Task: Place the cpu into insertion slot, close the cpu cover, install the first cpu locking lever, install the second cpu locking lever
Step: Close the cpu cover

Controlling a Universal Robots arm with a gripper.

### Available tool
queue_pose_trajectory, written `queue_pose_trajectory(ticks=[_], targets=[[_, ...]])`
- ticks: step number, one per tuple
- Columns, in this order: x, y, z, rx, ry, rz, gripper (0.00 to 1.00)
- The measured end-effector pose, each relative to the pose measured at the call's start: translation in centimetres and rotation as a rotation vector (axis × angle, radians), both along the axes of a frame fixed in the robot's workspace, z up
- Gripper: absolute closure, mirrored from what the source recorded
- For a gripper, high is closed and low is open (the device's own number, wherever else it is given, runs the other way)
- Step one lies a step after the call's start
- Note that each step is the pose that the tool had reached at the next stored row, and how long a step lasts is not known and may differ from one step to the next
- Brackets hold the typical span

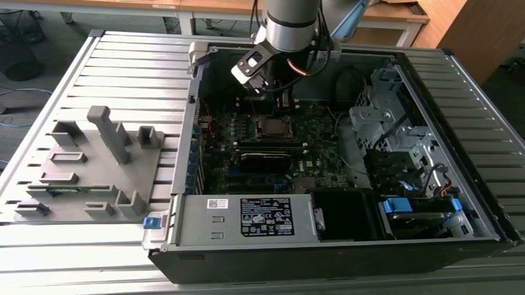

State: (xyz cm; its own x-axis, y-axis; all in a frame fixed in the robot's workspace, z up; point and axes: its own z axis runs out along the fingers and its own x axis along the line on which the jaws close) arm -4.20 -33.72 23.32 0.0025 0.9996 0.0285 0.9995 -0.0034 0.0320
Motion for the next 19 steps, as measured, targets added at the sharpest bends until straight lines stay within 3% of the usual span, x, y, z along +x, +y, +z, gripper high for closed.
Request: queue_pose_trajectory(ticks=[5,16,19], targets=[[-1.02,0.00,-0.30,0.0000,-0.0024,0.000,0.89],[-1.09,0.00,-0.59,-0.0002,-0.0026,0.001,0.89],[-1.09,0.00,-0.60,-0.0001,-0.0027,0.025,0.89]])
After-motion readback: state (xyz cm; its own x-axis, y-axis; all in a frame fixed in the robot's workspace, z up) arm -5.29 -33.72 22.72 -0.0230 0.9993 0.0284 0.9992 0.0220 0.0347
